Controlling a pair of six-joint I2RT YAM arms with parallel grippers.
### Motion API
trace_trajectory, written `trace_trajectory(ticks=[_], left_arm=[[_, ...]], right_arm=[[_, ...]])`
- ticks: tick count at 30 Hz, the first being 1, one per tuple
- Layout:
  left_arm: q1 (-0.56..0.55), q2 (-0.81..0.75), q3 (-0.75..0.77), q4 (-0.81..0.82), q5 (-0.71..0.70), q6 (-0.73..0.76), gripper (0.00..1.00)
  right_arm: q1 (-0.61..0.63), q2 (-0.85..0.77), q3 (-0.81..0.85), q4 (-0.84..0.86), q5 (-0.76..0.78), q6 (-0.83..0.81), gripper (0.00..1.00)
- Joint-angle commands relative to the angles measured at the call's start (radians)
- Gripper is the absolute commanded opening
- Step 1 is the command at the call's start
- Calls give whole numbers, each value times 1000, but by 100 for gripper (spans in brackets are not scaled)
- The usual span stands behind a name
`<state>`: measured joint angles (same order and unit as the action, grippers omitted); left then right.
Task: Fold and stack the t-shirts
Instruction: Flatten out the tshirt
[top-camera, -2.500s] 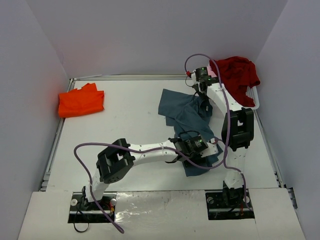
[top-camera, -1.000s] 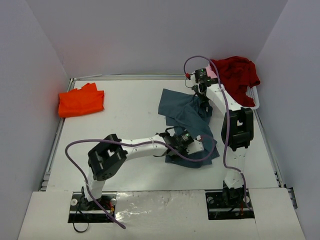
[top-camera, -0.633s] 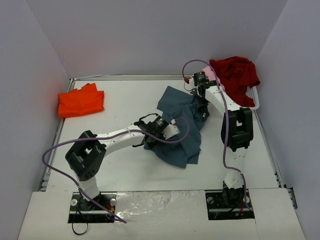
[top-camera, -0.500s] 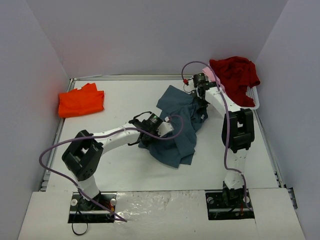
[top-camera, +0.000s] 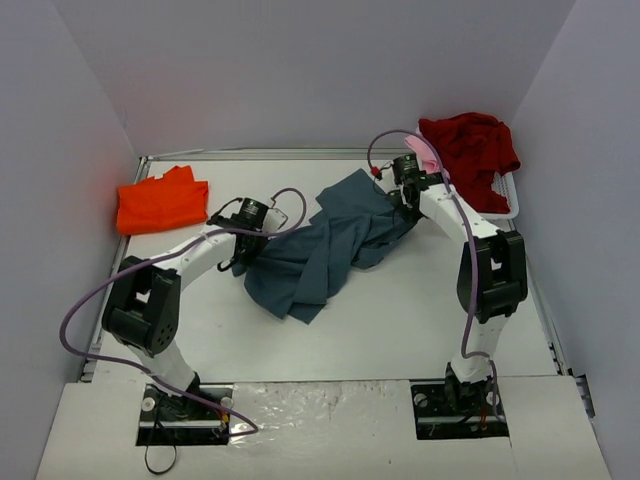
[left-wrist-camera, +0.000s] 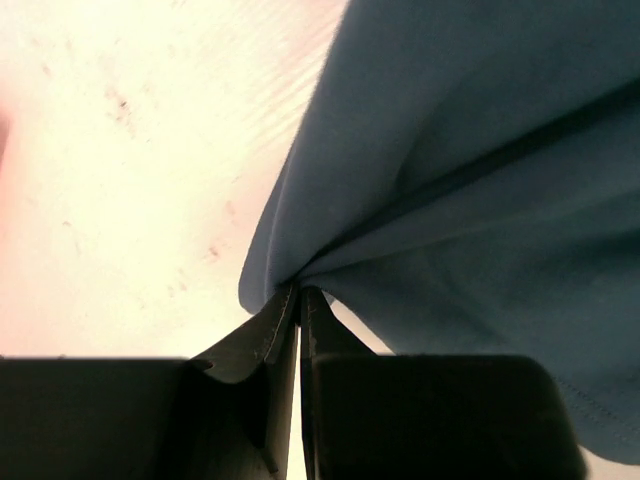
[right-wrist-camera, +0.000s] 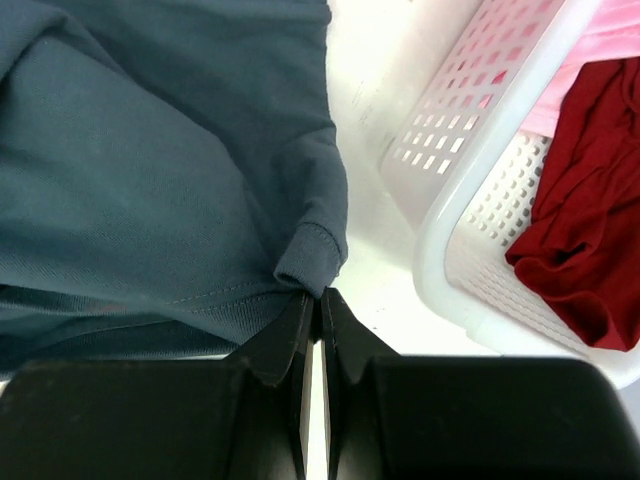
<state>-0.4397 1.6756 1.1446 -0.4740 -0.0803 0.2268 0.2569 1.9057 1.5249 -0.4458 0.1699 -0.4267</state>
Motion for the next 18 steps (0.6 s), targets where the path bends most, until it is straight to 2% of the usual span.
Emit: trace_trajectory(ticks=[1, 12, 18], left_arm=[[19, 6, 52, -37, -41, -24, 2], [88, 42, 89, -28, -209, -79, 2], [165, -13, 96, -41, -220, -83, 2]], right_arm=[[4, -85, -38, -24, -1, -21, 0], [-22, -186, -180, -16, 40, -63, 0], [-70, -198, -200, -4, 54, -84, 0]])
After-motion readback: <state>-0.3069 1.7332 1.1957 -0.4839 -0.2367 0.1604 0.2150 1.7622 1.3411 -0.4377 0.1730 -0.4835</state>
